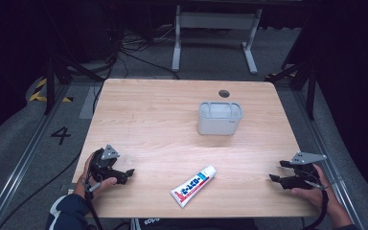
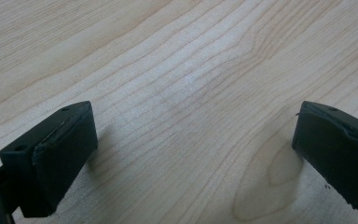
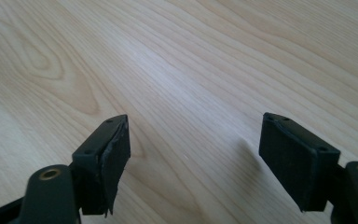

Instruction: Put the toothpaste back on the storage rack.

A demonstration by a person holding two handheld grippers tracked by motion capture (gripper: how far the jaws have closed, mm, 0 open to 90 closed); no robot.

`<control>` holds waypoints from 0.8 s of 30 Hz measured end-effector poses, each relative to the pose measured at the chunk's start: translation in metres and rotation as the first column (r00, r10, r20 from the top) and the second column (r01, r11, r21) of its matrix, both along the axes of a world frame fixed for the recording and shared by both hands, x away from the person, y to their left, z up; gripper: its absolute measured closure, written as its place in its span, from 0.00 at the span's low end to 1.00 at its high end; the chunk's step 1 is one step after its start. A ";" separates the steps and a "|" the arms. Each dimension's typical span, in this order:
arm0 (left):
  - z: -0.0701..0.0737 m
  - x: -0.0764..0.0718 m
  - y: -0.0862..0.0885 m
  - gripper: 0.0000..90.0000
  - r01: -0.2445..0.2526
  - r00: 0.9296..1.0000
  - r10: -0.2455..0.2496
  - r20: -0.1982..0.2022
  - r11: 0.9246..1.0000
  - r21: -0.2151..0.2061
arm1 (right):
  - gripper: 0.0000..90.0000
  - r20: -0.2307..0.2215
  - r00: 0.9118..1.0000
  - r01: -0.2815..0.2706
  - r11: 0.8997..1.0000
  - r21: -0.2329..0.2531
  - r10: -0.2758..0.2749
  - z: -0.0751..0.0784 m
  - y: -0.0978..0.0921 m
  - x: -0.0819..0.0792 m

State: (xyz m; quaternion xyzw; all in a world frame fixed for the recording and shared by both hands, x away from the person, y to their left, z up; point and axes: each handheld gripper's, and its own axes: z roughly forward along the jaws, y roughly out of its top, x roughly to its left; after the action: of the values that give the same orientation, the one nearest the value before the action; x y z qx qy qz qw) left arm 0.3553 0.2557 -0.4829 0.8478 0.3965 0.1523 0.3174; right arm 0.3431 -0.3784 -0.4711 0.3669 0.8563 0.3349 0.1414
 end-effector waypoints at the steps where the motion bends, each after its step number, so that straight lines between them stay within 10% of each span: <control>1: 0.000 0.000 0.000 0.00 -0.001 1.000 0.001 -0.001 1.000 -0.003 | 0.28 0.001 1.000 -0.015 1.000 -0.004 0.015 0.002 0.003 0.001; 24: 0.000 0.000 0.002 0.01 -0.004 1.000 0.004 0.006 1.000 0.000 | 0.34 0.055 0.963 -0.262 0.964 -0.043 0.264 0.036 0.084 0.021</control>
State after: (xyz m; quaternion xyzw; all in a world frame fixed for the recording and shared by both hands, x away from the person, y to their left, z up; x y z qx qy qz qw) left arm 0.3552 0.2572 -0.4830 0.8466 0.3972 0.1557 0.3182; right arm 0.3637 -0.2941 -0.4353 0.2373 0.8986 0.3463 0.1279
